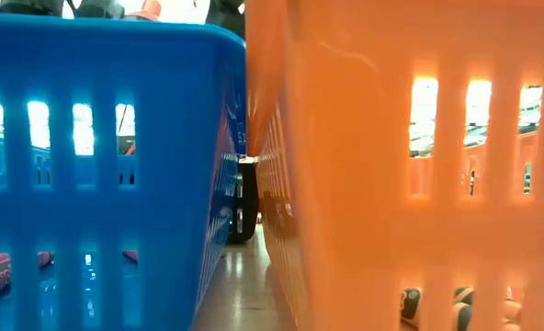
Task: Sort crayons
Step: Put the red crayon into the blue basket
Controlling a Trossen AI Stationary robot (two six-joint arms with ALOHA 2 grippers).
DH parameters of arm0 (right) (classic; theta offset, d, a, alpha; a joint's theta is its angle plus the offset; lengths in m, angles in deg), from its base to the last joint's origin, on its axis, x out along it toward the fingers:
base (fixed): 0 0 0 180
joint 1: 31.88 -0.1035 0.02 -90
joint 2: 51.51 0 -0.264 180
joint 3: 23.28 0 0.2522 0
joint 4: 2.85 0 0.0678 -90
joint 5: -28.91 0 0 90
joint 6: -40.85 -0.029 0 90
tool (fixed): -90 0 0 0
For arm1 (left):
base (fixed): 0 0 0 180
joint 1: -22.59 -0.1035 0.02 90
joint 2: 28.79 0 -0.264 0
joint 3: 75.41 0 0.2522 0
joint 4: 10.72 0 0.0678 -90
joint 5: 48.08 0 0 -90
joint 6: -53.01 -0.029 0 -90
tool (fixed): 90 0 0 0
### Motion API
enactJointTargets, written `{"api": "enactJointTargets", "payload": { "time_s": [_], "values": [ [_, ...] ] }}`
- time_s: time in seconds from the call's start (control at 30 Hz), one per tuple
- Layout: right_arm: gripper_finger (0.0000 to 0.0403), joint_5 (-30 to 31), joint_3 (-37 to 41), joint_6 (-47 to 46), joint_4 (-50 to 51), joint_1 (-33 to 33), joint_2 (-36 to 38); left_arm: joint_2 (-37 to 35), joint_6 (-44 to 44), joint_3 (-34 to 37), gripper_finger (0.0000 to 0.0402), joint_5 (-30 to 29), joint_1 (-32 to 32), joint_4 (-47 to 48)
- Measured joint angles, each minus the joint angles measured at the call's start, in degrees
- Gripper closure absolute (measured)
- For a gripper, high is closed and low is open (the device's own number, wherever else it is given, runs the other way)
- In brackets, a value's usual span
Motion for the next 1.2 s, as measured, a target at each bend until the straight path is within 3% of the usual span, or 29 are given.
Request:
{"api": "enactJointTargets", "payload": {
  "time_s": [0.33, 0.47, 0.6, 0.8, 1.0, 1.2],
  "values": [
    [0.0204, 4.6, 0.0, 14.6, -15.8, -0.4, 0.0, 0.0, -3.4, 0.0, 0.0367, 0.4, 0.0, -10.7],
    [0.0195, 4.4, 0.0, 17.3, -19.9, -0.3, 0.0, 0.0, -2.8, 0.0, 0.0367, 4.4, 0.0, -10.9],
    [0.0195, 3.9, 0.0, 18.1, -21.7, 0.3, 0.0, 0.0, -1.7, 0.0, 0.0367, 7.0, 0.0, -11.9],
    [0.0196, -1.6, 0.0, 18.0, -23.1, 1.2, 0.0, 0.0, -0.6, 0.0, 0.0367, 8.2, 0.0, -12.8],
    [0.0200, -2.3, 0.0, 18.7, -25.6, 1.9, 0.0, 0.0, 0.3, 0.0, 0.0367, 11.8, 0.0, -12.9],
    [0.0237, -2.4, 0.0, 19.0, -26.1, 2.0, 0.0, 0.0, 0.4, 0.0, 0.0367, 12.1, 0.0, -13.3]
  ]
}}
